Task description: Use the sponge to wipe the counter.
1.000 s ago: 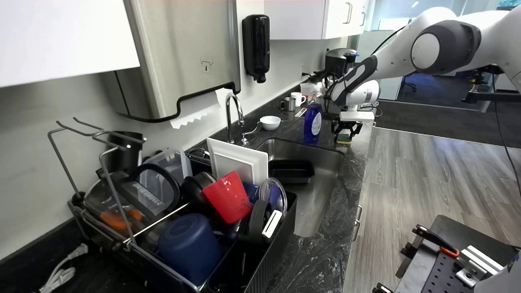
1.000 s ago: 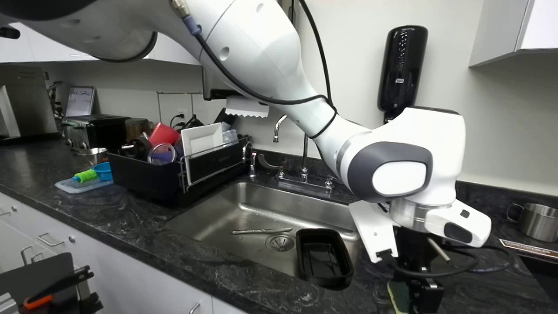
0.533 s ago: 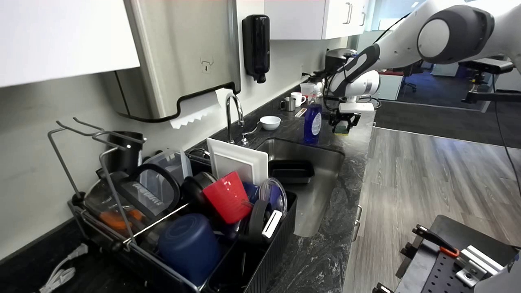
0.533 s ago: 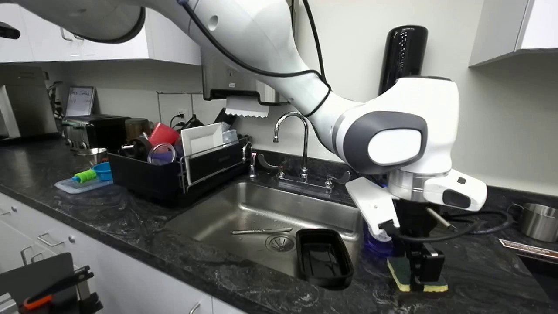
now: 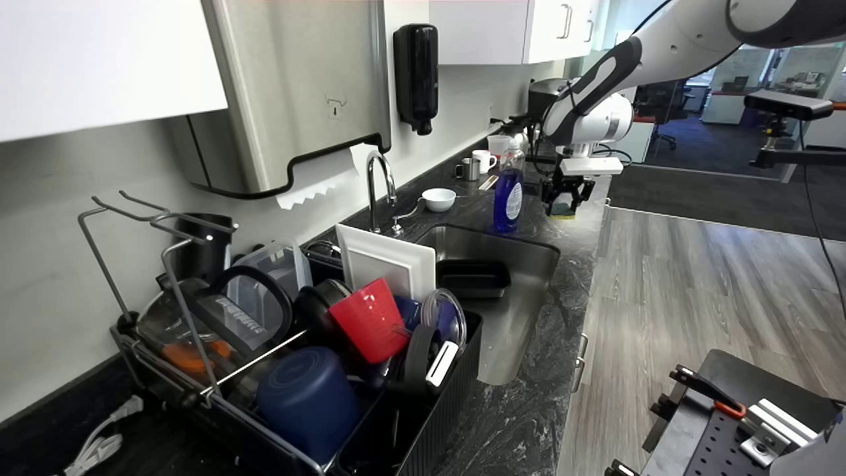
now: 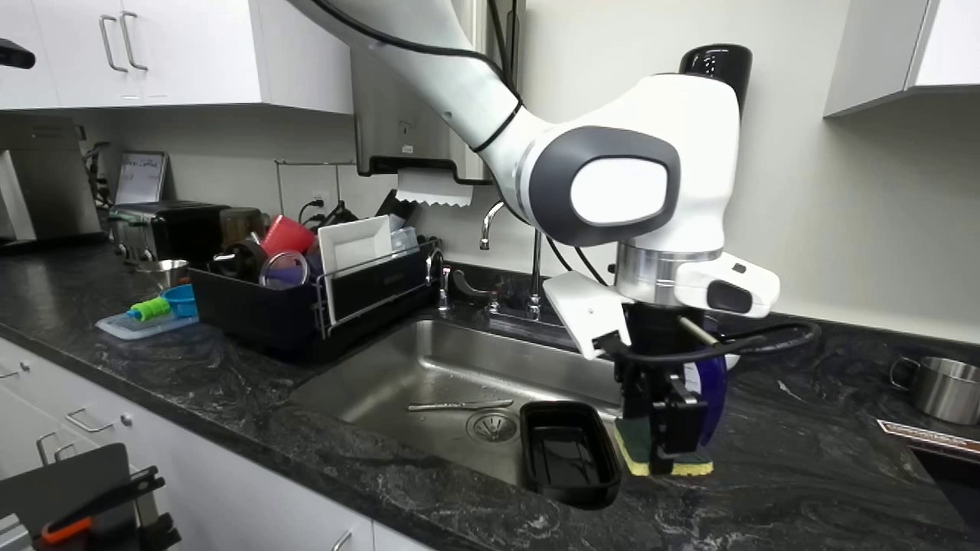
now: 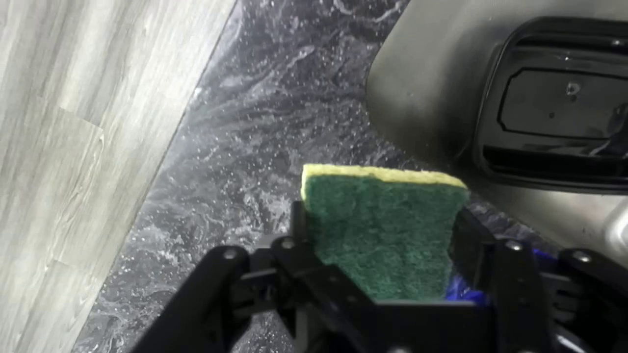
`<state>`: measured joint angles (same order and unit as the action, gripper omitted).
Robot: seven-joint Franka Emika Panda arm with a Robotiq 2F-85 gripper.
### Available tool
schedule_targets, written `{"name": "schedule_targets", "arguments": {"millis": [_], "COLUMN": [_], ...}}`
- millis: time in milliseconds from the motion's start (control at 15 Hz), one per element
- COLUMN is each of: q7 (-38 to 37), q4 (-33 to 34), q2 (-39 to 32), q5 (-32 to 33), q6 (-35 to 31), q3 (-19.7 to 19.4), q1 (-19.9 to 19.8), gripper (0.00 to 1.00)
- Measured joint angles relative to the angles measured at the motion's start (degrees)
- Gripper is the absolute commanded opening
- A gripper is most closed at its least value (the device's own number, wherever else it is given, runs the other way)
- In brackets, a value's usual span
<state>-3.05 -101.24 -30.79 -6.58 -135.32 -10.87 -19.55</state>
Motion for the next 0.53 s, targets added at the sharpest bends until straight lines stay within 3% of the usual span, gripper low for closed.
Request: {"name": "schedule_targets", "arguments": {"millis": [533], "q7": [0.16], "q4": [-15.35], "q2": [10.31], "q5": [6.25], "q6": [0.05], "q3": [-1.61], "q1": [1.73], "gripper": [0.44]}}
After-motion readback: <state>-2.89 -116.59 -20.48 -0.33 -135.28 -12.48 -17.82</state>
